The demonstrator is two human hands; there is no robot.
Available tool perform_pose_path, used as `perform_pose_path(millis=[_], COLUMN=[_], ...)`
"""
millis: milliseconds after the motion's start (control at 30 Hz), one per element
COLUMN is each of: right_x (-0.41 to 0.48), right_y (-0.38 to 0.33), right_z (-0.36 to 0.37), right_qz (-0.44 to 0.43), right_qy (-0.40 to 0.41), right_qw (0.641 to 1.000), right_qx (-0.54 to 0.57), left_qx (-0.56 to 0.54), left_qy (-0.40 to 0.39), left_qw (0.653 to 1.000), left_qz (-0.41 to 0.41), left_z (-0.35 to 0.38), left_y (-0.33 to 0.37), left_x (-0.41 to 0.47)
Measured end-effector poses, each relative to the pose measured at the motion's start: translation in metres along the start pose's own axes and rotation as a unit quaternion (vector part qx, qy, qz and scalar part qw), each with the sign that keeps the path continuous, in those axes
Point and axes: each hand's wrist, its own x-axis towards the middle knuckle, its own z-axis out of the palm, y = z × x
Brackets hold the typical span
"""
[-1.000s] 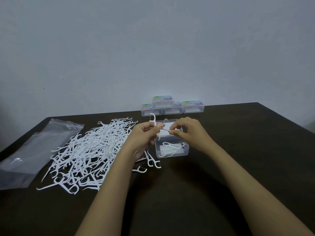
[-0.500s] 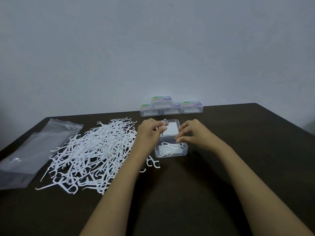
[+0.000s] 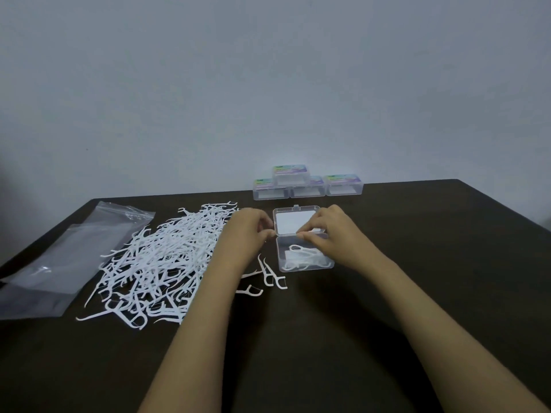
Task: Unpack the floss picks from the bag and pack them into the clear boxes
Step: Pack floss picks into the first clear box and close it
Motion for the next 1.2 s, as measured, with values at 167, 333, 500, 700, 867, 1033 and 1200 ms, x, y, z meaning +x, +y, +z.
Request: perform_pose_path(millis=[167,333,500,700,867,1033,1200], right_x=[-0.008,-0.014,-0.013,-0.002,0.014,0.020,0.019], right_y=[-0.030,-0.045,-0.057,-0.070,-0.079,-0.082,-0.072], right_z=[0.015,0.024,0.037,0.044,0.047,0.042,0.028], right_qz=[-0.071,-0.087,-0.080,-0.038,-0.010,-0.029,-0.009], right_qy=[-0.049,-0.067,-0.070,-0.069,-0.136,-0.189,-0.147], right_qw=[0.991,0.973,0.961,0.966,0.946,0.929,0.982], right_qx=[-0.104,-0.201,-0.255,-0.245,-0.295,-0.316,-0.121], left_qx=[-0.016,0.044,0.156,0.230,0.268,0.303,0.243], left_qy=[-0.086,-0.206,-0.240,-0.184,-0.203,-0.243,-0.295], left_qw=[0.996,0.978,0.958,0.955,0.941,0.920,0.922], left_qz=[-0.021,0.000,-0.006,0.030,0.035,0.053,0.057], left_z=[-0.023,-0.029,-0.025,-0.025,-0.027,-0.027,-0.029], left_y=[-0.017,-0.024,-0.031,-0.022,-0.015,-0.013,-0.021], left_x=[-0.009,-0.027,-0.040,-0.045,-0.047,-0.049,-0.047])
